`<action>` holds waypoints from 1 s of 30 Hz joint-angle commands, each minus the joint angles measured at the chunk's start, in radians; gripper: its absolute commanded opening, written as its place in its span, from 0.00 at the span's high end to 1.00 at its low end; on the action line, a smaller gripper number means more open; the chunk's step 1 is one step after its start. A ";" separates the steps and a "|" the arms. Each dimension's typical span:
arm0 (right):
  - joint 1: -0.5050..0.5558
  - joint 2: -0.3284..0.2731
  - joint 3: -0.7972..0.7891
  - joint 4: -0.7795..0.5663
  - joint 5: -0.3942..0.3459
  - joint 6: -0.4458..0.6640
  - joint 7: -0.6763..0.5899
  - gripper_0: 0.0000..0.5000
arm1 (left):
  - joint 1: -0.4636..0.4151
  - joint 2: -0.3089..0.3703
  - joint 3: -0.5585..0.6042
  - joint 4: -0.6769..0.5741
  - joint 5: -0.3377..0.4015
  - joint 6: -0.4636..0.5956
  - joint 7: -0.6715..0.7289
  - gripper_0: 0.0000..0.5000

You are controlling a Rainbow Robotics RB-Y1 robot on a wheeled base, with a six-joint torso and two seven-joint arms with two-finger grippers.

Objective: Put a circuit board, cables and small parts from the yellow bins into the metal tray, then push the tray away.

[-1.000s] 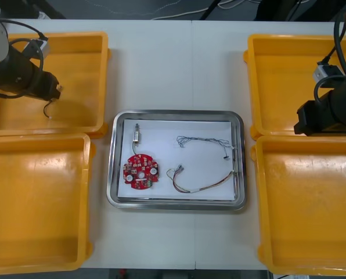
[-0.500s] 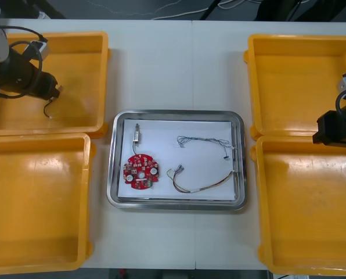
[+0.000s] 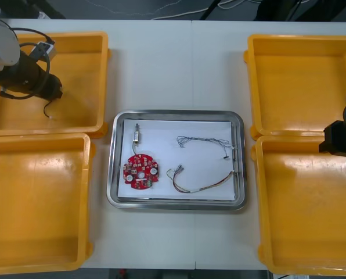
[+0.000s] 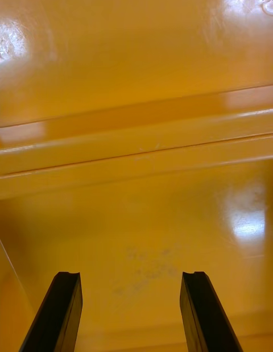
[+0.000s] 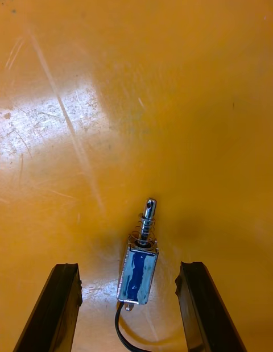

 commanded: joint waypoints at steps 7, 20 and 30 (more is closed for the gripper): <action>0.044 -0.036 -0.070 -0.029 -0.014 -0.030 0.139 0.00 | -0.048 -0.001 -0.032 0.035 -0.012 -0.049 -0.104 0.00; 0.082 -0.033 -0.103 -0.031 -0.034 -0.048 0.179 0.00 | -0.046 -0.006 -0.046 0.047 -0.012 -0.072 -0.102 0.95; 0.116 0.004 -0.140 -0.064 -0.028 -0.054 0.192 0.00 | -0.046 -0.006 -0.012 0.012 0.009 0.006 -0.095 1.00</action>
